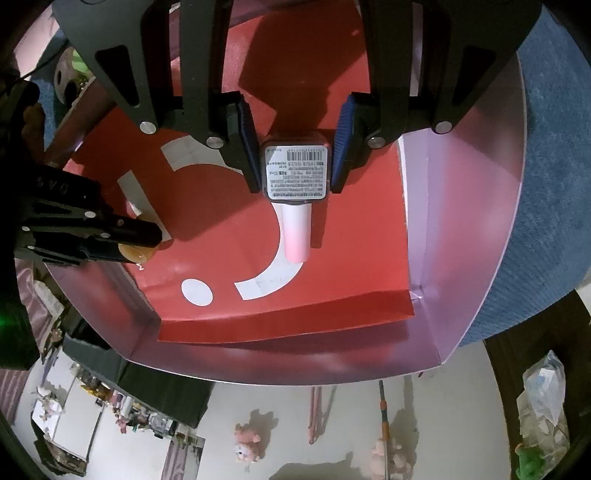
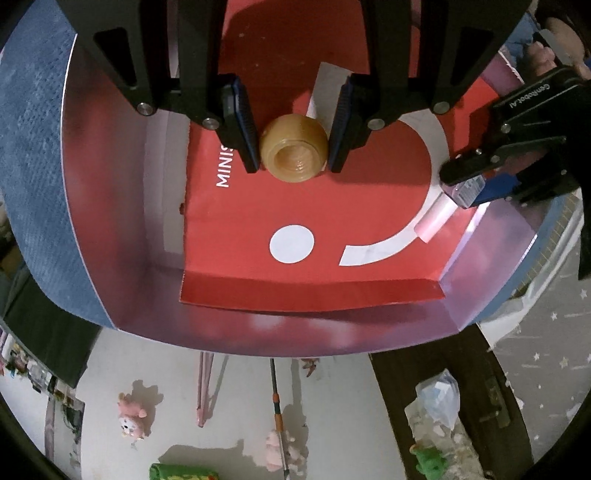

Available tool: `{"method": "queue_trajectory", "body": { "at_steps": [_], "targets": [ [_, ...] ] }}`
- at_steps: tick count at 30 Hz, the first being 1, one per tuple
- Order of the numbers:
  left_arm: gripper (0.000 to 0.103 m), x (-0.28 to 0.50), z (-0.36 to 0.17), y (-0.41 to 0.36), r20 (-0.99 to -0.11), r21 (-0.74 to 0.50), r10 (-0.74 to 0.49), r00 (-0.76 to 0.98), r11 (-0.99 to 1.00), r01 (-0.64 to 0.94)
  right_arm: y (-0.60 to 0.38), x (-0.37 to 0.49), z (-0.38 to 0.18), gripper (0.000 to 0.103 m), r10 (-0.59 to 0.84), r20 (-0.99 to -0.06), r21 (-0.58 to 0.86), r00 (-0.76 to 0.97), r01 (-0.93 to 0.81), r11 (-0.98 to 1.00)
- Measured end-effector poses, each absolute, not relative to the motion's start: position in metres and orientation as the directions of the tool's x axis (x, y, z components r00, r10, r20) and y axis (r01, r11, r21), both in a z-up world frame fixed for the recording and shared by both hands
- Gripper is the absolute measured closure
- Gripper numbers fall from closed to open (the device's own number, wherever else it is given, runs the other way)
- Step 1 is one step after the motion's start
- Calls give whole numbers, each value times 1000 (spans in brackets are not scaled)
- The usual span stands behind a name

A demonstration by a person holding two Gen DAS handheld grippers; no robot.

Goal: Organize rigid objects
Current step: 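Lift both held objects and carry them over the red-lined box, then lower both objects onto the red paper and open both grippers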

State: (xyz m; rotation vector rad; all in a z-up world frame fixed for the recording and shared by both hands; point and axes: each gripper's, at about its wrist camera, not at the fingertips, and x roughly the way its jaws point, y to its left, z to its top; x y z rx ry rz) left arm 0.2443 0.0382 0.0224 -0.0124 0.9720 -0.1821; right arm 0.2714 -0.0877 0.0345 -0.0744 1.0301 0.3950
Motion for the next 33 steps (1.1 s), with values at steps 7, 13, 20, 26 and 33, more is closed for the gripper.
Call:
{"method": "queue_trajectory", "body": {
  "at_steps": [7, 13, 20, 26, 33],
  "targets": [
    [69, 246, 23, 37, -828, -83, -147, 540, 986, 142, -85, 271, 33, 62, 265, -853, 95, 450, -365, 926],
    [69, 248, 23, 40, -829, -109, -165, 534, 985, 136, -85, 272, 34, 62, 268, -853, 101, 447, -362, 926],
    [48, 248, 22, 40, -825, -104, -168, 539, 984, 147, -87, 273, 34, 62, 277, -852, 114, 444, -359, 926],
    [39, 248, 22, 42, -820, -137, -197, 537, 979, 151, -87, 272, 35, 62, 277, -853, 114, 443, -360, 926],
    [39, 237, 34, 34, -791, -58, -140, 596, 986, 156, -91, 271, 37, 49, 302, -845, 146, 441, -354, 924]
  ]
}}
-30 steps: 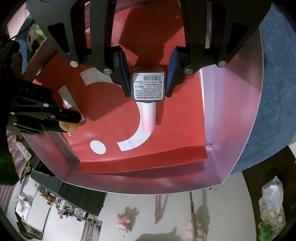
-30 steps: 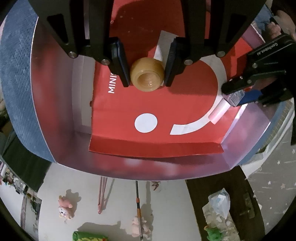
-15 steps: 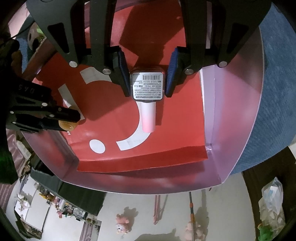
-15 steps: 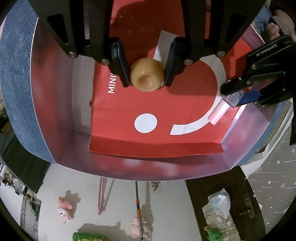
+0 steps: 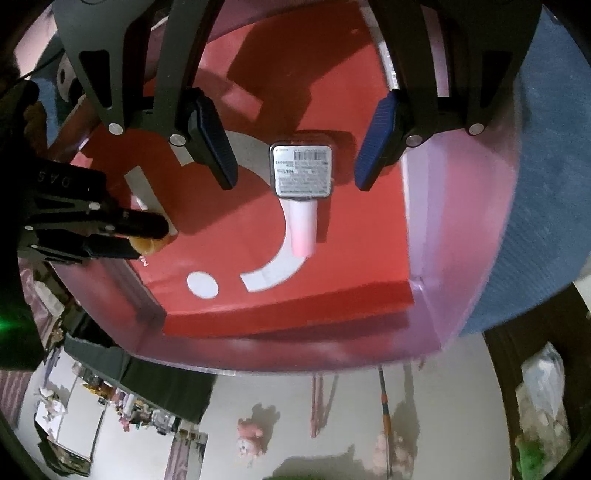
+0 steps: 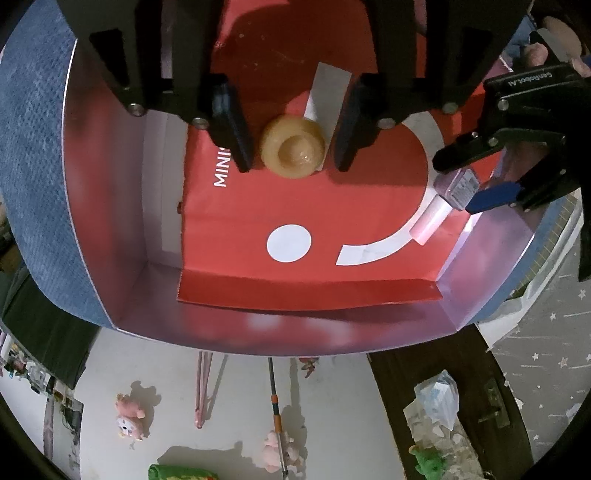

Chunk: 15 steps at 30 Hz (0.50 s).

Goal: Organize rigid objects
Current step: 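Lower both objects onto the red paper and open both grippers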

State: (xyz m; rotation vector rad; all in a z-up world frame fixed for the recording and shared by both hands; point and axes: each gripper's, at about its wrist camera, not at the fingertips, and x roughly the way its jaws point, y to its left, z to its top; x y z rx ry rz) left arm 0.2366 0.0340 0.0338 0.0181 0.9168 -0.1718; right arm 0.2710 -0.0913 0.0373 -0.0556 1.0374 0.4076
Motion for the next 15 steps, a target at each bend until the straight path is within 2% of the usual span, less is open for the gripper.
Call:
{"method": "queue_trajectory", "body": {
  "at_steps": [6, 9, 13, 15],
  "targets": [
    [38, 223, 56, 32, -744, 4, -93, 662, 990, 143, -94, 263, 43, 47, 340, -829, 184, 444, -359, 915],
    [30, 217, 64, 36, -726, 1, -87, 682, 992, 128, -94, 257, 50, 38, 367, -814, 205, 450, -369, 906],
    [27, 212, 71, 44, -716, -19, -91, 692, 994, 111, -92, 247, 64, 27, 394, -787, 217, 474, -385, 897],
    [19, 207, 74, 47, -708, -29, -94, 700, 994, 103, -92, 241, 71, 22, 412, -771, 230, 486, -391, 891]
  ]
}}
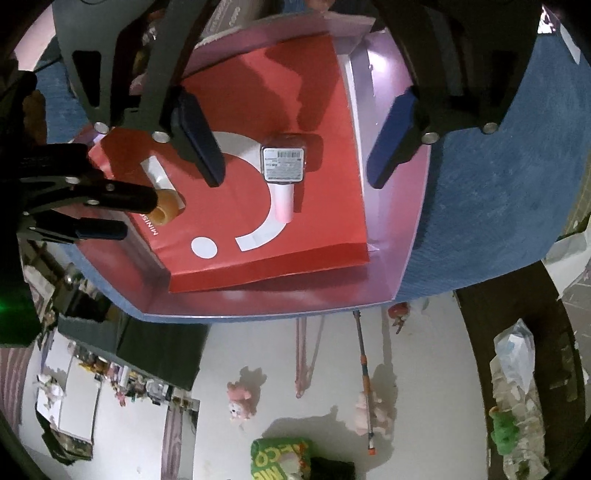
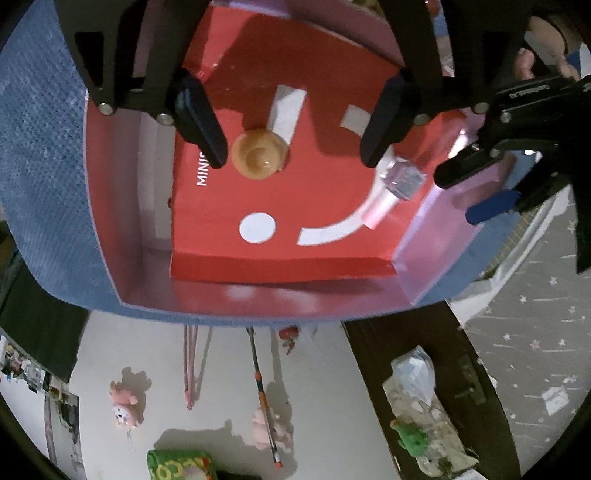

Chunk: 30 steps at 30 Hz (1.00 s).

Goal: Organize rigid objects
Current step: 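Lower both objects onto the red paper and open both grippers, then withdraw both tools from the box back toward the remaining objects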

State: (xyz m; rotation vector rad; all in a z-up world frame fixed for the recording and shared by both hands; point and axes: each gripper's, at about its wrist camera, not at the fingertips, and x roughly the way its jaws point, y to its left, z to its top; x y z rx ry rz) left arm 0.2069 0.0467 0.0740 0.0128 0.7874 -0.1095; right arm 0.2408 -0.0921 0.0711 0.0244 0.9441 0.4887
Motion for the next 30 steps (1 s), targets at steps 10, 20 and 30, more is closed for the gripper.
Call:
{"method": "queue_trajectory", "body": {
  "at_steps": [10, 20, 30],
  "targets": [
    [5, 181, 89, 48, -652, -9, -64, 755, 997, 77, -100, 207, 103, 0, 487, -672, 259, 558, -439, 860],
    [0, 149, 103, 44, -604, -32, -74, 794, 997, 69, -103, 159, 131, 0, 495, -563, 190, 662, -479, 857],
    [0, 104, 111, 32, -539, -33, -75, 839, 997, 68, -108, 104, 144, 0, 453, -456, 113, 766, -455, 883]
  ]
}}
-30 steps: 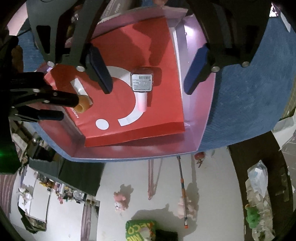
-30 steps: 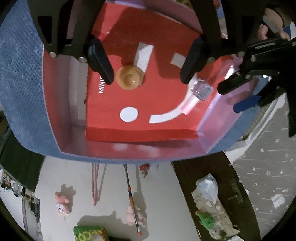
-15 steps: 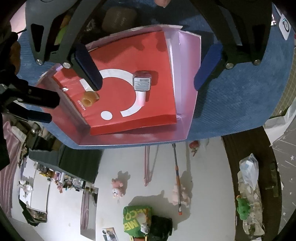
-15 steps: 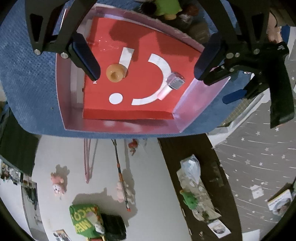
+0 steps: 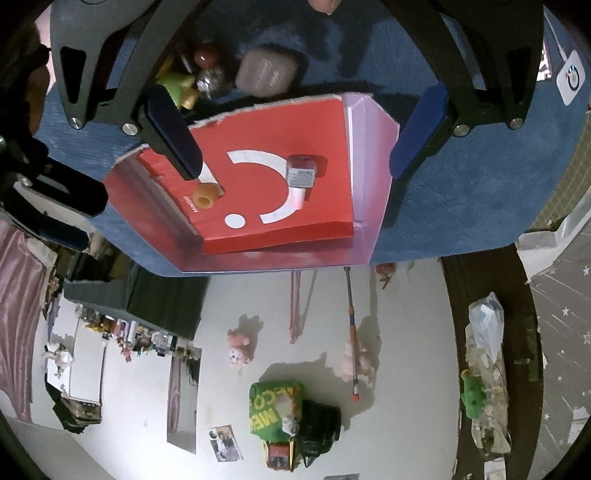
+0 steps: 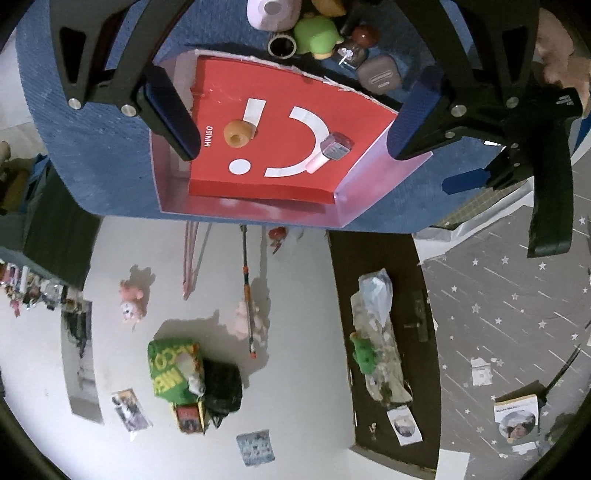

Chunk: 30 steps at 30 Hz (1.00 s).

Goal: Organize rigid objects
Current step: 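Withdraw both tools from the box back toward the remaining objects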

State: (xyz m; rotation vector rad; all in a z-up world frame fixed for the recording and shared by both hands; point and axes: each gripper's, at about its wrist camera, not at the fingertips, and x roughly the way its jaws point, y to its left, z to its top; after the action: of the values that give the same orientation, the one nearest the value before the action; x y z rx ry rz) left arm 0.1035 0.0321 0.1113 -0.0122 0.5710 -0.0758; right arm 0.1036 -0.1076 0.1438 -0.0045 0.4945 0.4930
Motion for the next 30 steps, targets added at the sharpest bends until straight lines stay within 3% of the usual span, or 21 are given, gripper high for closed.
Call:
{"method": "queue_trajectory", "body": {
  "at_steps": [5, 13, 18, 30],
  "targets": [
    [0, 86, 108, 28, -541, -61, -100, 835, 995, 80, -108, 80, 139, 0, 414, -435, 67, 799, -430, 900],
    [0, 58, 93, 16, -535, -22, -33, 844, 999, 25, -105, 40, 125, 0, 350, -395, -38, 849, -396, 917],
    [0, 47, 83, 6, -539, 7, -7, 842, 1000, 12, -108, 22, 116, 0, 334, -364, -60, 869, -380, 923],
    [0, 27, 54, -3, -575, 5, 18, 818, 1000, -18, -112, -1, 82, 0, 327, -386, -50, 863, -373, 926]
  ]
}}
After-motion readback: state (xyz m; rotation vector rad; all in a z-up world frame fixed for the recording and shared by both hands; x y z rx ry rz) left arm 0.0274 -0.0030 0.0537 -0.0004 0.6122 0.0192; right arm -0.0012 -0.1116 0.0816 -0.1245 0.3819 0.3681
